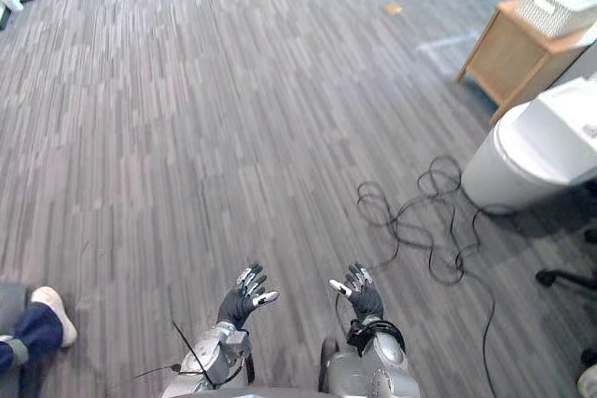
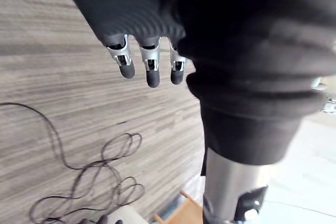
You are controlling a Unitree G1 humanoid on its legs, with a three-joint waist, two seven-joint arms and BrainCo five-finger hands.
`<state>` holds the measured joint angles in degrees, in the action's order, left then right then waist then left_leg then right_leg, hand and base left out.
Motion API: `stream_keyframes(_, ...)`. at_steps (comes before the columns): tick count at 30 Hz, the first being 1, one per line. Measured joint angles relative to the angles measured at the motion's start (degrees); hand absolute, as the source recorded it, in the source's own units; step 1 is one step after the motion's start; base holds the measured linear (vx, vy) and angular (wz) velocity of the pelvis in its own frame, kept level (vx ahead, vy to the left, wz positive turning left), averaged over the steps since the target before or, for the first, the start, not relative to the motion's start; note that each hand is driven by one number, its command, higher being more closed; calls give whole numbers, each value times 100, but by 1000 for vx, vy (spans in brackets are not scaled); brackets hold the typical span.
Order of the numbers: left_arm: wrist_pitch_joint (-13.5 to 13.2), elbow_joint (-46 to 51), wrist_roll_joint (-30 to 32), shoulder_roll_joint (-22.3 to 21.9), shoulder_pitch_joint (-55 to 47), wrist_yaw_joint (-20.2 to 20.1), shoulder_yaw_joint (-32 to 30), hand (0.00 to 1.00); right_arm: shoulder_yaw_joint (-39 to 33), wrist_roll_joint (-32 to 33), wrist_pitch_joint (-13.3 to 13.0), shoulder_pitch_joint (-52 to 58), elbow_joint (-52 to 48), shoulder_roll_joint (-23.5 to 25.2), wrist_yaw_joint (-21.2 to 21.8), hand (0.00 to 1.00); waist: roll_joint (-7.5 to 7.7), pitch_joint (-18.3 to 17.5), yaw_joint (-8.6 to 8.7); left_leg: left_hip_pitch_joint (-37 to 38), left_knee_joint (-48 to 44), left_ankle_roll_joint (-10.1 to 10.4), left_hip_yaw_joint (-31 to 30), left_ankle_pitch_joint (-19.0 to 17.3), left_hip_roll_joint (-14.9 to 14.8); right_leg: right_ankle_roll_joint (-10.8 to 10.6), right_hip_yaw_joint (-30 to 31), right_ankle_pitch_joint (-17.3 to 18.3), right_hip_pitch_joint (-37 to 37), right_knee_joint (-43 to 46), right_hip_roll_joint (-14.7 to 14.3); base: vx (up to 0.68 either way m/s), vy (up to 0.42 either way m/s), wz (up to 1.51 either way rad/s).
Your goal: Organize washtable
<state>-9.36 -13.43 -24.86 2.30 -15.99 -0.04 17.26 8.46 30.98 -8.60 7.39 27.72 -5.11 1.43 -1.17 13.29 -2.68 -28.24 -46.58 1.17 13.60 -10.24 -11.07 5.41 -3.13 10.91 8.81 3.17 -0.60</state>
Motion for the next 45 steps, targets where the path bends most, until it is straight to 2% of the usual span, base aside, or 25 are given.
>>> stream_keyframes(2,8,241,-45,-44,-302,-2,-51,0,190,-13,15,-42,-5,-92,21,0,-43,-21,-162,-188,2067,474,233,344,25,-104,115,333,509,-182,60,735,77,-92)
stream_keyframes(3,8,384,-47,-104,-494,5,-99,0,303,-21,13,32,13,-100,23,0,-126,-78,-252,-202,2628,451,246,790,3,-235,303,488,778,-199,61,913,205,-96)
stream_keyframes(4,19,386,-50,-134,-579,13,-146,0,417,-102,32,78,28,-79,31,0,9,-216,-297,-178,2338,-40,262,1205,124,-270,409,587,809,65,228,786,218,-71)
stream_keyframes(7,12,488,-53,-71,-516,6,-326,0,641,-298,28,126,13,78,152,0,385,-391,-241,-64,1816,-640,430,683,440,-480,456,454,280,1616,680,855,228,1)
stream_keyframes(10,21,508,-64,68,-519,18,-326,0,716,-458,29,79,8,282,243,0,551,-424,-111,735,1793,-707,338,-133,797,-1694,521,-1500,-568,4184,856,830,188,40)
stream_keyframes(13,48,445,-75,134,-469,44,-302,0,691,-597,10,105,-4,182,262,0,390,-376,80,2265,2738,-655,-5,-488,1032,-687,27,-496,-1633,6034,845,722,63,46)
stream_keyframes(15,37,357,-49,186,-338,43,-123,0,524,-637,10,380,-80,117,254,0,111,-367,364,3338,3538,-592,-436,-502,982,-558,-448,183,-2655,5639,632,863,-48,87)
stream_keyframes(17,38,104,-25,204,-48,36,-85,0,386,-637,14,621,-171,95,259,0,133,-372,642,3807,3831,-527,-858,-632,946,-689,-319,276,-3420,4347,626,843,-211,136)
stream_keyframes(18,45,-217,47,218,198,49,-95,0,234,-631,41,678,-89,124,242,0,196,-386,792,4033,3848,-500,-985,-654,922,-1028,-75,-216,-3532,2420,686,787,-304,144)
stream_keyframes(20,50,-492,160,252,321,136,-115,0,84,-624,55,714,-91,139,226,0,364,-436,859,4467,3805,-313,-1117,-775,991,-1421,-9,-1191,-3579,1292,1000,843,-376,107)
stream_keyframes(21,61,-603,221,213,339,190,-150,0,60,-613,57,758,-80,86,222,0,219,-548,841,4558,3605,-171,-1112,-853,773,-1021,7,-1879,-3533,1495,882,868,-380,54)
stream_keyframes(22,74,-711,220,67,340,261,-190,0,46,-568,57,590,-41,-53,223,0,-87,-524,729,4524,3242,-42,-1089,-757,518,-831,-85,-1628,-3532,1898,686,842,-359,13)
stream_keyframes(24,66,-824,224,-60,362,320,-239,0,55,-572,104,357,11,-171,227,0,-203,-508,659,4014,1719,267,-838,188,294,-541,-281,-972,-3402,2603,605,710,-329,8)
stream_keyframes(25,69,-973,219,-103,289,361,-404,0,184,-587,131,274,-4,-208,242,0,-302,-472,634,3360,129,522,-627,1526,-198,-496,-317,-560,-2860,2472,475,783,-334,5)
stream_keyframes(26,88,-1073,182,-183,303,432,-457,0,209,-626,130,177,-1,-218,225,0,-507,-423,555,2890,-1246,348,-481,1558,-679,-383,-423,-427,-2420,2254,242,892,-329,-25)
stream_keyframes(27,144,-1091,99,-197,278,510,-472,0,210,-642,137,29,16,-213,150,0,-614,-326,406,2353,-2641,-262,-200,1115,-1120,-244,-356,-318,-1807,1935,-44,856,-233,-60)
stream_keyframes(28,157,-1082,23,-206,162,568,-586,0,293,-630,134,-146,16,-168,94,0,-503,-280,295,1968,-3102,-428,121,810,-1178,-185,-224,-262,-1264,1576,-92,686,-181,-67)
stream_keyframes(31,151,-936,-179,-229,55,685,-874,0,422,-563,95,-473,7,-85,94,0,-276,-217,144,1141,-2573,-269,864,277,-1197,-164,31,-246,-402,765,-53,608,-114,-49)
stream_keyframes(34,150,-509,-149,-289,-160,705,-1116,0,694,-568,98,-737,11,-83,114,0,-216,-164,31,618,62,-74,1787,134,-1128,-267,60,-52,347,102,50,639,9,-17)
stream_keyframes(36,151,173,-137,-437,-304,770,-1123,0,828,-583,84,-745,11,-96,119,0,-268,-243,-20,610,3079,689,2007,648,-618,-515,-323,209,952,-376,108,694,100,30)
stream_keyframes(37,150,335,-136,-462,-317,770,-1101,0,833,-583,81,-739,20,-85,118,0,-285,-255,-79,533,3174,577,2002,741,-578,-581,-348,325,1074,-380,129,750,181,28)
stream_keyframes(40,137,651,-133,-521,-394,767,-1075,0,1040,-603,85,-637,192,20,117,0,-67,-488,-111,484,2436,-839,1840,1245,-276,-811,-805,374,1082,643,565,892,249,49)
stream_keyframes(41,124,804,-133,-485,-460,772,-1121,0,1195,-692,87,-645,244,110,122,0,141,-551,-168,460,1887,-937,1802,743,-248,-831,-787,296,700,1770,837,1057,277,32)
stream_keyframes(44,129,835,-142,-250,-483,785,-1093,0,1219,-712,118,-651,302,390,227,0,454,-610,-13,898,1314,-773,1438,-302,42,-816,-803,-1394,-415,4826,1315,845,177,66)
stream_keyframes(45,133,783,-109,-108,-388,792,-1053,0,1221,-777,119,-647,306,448,232,0,427,-557,91,1481,1436,-660,1191,-595,158,-730,-667,-947,-1053,6184,1333,861,41,105)
